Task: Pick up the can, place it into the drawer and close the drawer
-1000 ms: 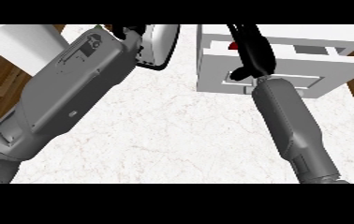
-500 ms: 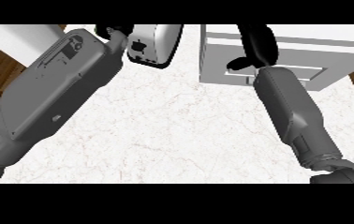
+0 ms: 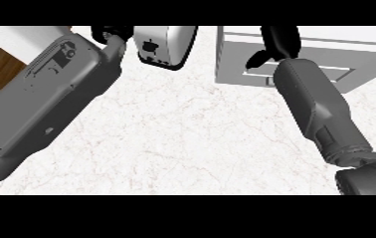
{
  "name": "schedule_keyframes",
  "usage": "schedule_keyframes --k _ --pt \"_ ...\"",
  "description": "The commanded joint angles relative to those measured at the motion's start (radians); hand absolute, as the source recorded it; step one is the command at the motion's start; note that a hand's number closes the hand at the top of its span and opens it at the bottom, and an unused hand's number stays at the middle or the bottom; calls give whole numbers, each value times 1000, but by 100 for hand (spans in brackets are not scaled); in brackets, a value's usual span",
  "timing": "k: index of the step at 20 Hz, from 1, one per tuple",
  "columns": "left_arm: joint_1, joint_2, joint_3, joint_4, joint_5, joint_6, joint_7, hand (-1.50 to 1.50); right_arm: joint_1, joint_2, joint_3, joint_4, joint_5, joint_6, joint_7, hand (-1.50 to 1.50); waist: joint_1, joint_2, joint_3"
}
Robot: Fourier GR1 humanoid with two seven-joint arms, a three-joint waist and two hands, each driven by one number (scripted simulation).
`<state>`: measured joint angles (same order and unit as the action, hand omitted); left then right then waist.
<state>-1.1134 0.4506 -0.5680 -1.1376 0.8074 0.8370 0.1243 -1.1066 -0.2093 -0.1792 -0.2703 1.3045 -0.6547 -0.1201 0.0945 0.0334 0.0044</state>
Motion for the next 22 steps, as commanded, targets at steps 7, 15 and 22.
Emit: schedule_keyframes --k 7,15,22 --pt "50 21 7 -77 -11 -6 20 -150 -140 -62 -50 62 -35 66 -41 -150 21 2 -2" --pt "43 61 10 -105 -16 2 61 -150 -140 23 -324 63 -348 228 -238 -150 20 -1 3" --pt "86 52 9 -165 -29 18 51 -150 -151 -7 -423 67 -445 293 -308 -150 21 3 -1"
